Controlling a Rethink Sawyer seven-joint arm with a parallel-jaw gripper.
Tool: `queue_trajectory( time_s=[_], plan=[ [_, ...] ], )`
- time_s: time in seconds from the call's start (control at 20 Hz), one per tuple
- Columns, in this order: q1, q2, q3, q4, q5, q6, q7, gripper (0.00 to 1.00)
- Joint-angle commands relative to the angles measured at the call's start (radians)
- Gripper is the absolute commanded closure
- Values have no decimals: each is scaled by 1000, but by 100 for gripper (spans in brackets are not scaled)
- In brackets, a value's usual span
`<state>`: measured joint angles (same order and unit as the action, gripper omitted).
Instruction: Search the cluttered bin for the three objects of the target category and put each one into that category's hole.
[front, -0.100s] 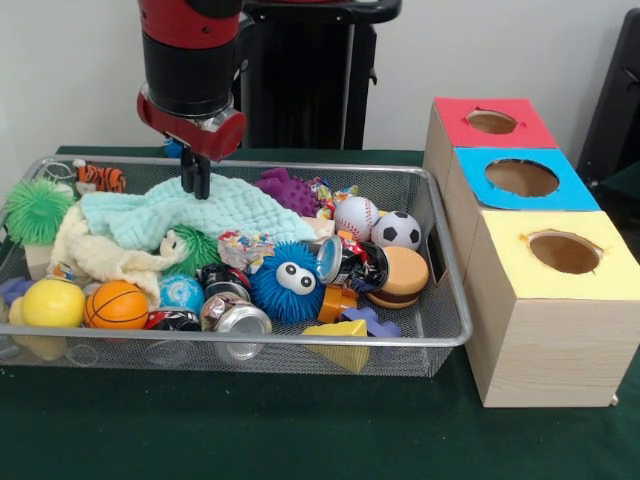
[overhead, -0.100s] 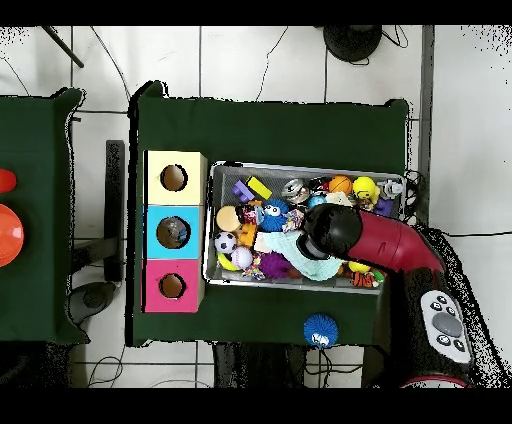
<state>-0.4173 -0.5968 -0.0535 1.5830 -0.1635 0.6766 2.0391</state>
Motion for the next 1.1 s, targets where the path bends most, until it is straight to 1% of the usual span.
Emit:
queue_trajectory(
  time_s=[0.05, 0.15, 0.25, 0.45, 0.65, 0.75, 0.9, 1.1],
  plan=[
    [-34, 41, 51, -14, -52, 20, -44, 0],
    [-18, 27, 36, -35, -38, 91, -25, 0],
    [-11, 21, 37, -48, -37, 111, -28, 0],
    [-5, 50, 35, -76, -41, 100, -16, 0],
    [-16, 73, 46, -98, -50, 91, -39, 0],
    [-24, 72, 49, -86, -51, 80, -46, 0],
    [-21, 58, 43, -69, -56, 92, -55, 0],
    [-37, 57, 40, -29, -53, 48, -41, 0]
  ],
)
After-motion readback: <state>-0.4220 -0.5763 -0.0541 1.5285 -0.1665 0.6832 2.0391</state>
